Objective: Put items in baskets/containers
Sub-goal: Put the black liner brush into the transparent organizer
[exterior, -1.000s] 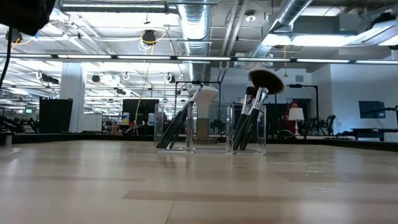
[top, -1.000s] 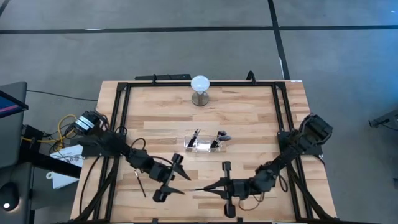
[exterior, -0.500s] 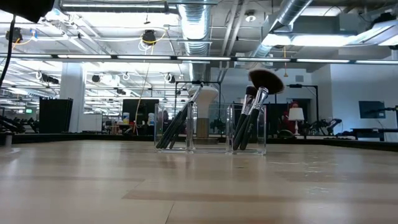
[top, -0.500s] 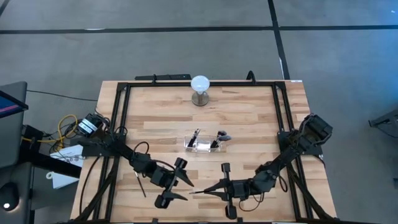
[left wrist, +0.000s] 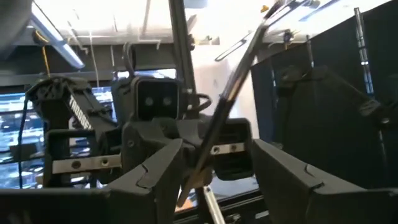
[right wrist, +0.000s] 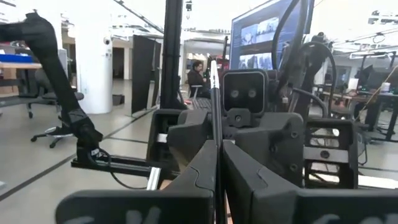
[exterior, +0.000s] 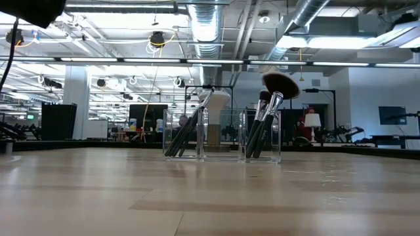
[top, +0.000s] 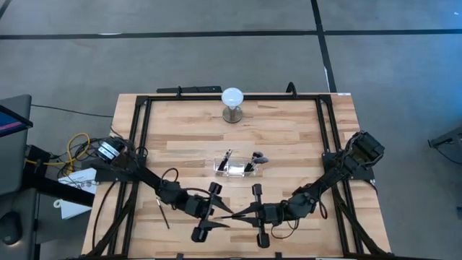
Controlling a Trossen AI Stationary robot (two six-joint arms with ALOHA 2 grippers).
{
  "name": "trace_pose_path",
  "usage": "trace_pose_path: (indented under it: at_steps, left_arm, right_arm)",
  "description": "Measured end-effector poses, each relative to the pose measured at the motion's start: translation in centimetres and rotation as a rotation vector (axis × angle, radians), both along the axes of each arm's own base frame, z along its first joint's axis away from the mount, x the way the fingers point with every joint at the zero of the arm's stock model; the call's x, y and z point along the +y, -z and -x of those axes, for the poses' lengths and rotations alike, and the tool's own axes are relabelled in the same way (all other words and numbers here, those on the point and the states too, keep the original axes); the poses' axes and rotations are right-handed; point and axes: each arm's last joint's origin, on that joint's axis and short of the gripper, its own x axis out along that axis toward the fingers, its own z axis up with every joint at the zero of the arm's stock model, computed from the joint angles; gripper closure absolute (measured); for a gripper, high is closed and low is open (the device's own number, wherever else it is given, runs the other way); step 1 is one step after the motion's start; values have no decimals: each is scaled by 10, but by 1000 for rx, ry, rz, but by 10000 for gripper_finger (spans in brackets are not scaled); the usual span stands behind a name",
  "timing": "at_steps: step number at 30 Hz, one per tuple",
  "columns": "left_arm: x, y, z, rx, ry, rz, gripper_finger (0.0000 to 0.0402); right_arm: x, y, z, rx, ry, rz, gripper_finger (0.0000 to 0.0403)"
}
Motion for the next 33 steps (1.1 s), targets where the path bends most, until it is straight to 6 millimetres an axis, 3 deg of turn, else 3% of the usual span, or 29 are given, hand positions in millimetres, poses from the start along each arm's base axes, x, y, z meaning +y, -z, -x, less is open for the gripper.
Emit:
trace_pose_path:
  at_steps: [25, 33]
  left_arm:
    - [-5, -4, -1, -19, 19, 4, 263]
    - [-5, -4, -2, -15, 20, 3, 299]
  right_arm:
    - [5, 6, 3, 52, -6, 10, 397]
    - [6, 7, 3, 70, -9, 5, 397]
